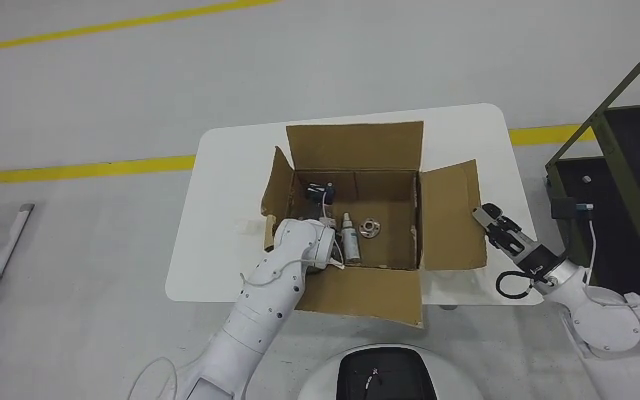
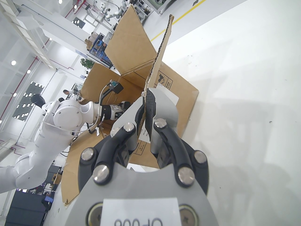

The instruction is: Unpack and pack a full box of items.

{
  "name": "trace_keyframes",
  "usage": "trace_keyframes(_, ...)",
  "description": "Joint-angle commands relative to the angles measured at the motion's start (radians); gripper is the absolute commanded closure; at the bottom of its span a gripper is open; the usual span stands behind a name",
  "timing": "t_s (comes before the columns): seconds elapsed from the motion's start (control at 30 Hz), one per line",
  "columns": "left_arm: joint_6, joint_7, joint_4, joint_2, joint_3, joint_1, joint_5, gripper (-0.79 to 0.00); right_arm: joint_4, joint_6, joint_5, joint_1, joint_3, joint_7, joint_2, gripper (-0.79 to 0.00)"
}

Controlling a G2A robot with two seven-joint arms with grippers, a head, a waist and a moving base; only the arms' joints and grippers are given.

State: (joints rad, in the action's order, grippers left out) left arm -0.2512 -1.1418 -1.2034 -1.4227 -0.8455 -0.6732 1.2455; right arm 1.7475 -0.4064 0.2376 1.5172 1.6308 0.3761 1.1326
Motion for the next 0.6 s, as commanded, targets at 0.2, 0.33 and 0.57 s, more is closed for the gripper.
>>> trace_keyframes(0.2, 0.011, 0.001, 0.021, -0.010, -0.007, 0.002, 0.002, -0.628, -0.002, 0.003, 0.000, -0.003, -0.004, 0.000, -0.001, 0.000)
trace_keyframes(0.33, 0.010, 0.002, 0.029, -0.015, -0.015, 0.003, -0.003, -0.465, -0.003, 0.005, 0.002, -0.004, -0.007, 0.000, -0.001, 0.000)
trace_keyframes(0.57, 0.017, 0.005, 0.038, -0.021, -0.027, 0.001, 0.000, -0.320, -0.002, 0.007, 0.005, -0.004, -0.008, -0.001, -0.002, 0.000)
